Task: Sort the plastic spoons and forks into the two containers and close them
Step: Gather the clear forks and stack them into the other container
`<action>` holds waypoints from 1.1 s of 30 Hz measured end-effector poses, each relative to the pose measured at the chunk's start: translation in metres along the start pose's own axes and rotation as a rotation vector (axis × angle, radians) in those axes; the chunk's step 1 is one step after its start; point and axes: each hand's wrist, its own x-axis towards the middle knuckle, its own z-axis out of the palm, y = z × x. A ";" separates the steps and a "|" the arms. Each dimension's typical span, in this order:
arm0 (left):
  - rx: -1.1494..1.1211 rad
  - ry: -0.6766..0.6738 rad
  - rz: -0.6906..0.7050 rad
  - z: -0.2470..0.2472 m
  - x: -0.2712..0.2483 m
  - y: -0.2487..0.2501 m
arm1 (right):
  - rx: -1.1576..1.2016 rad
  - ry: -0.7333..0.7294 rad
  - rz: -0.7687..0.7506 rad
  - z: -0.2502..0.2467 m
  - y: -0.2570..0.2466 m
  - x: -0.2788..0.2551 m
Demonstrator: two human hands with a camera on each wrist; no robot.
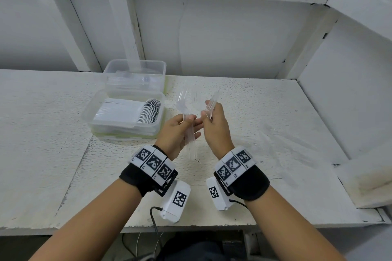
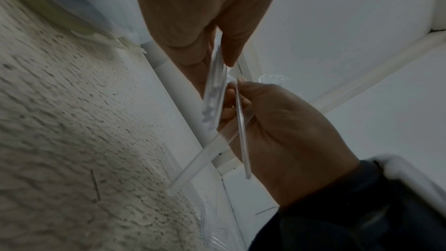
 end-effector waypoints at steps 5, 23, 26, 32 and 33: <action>-0.003 -0.009 0.041 0.003 -0.001 0.001 | -0.001 -0.034 -0.028 0.006 -0.002 -0.002; 0.051 -0.038 -0.070 -0.003 0.000 0.008 | 0.030 0.107 0.005 -0.025 -0.003 0.017; 0.069 -0.046 -0.062 -0.002 0.000 0.006 | -0.071 0.019 0.069 -0.026 -0.007 0.019; 0.112 -0.022 -0.051 0.000 0.000 0.005 | 0.172 -0.041 0.209 -0.021 -0.005 0.023; 0.115 -0.022 -0.053 0.000 -0.001 0.005 | 0.165 -0.043 0.194 -0.019 -0.005 0.022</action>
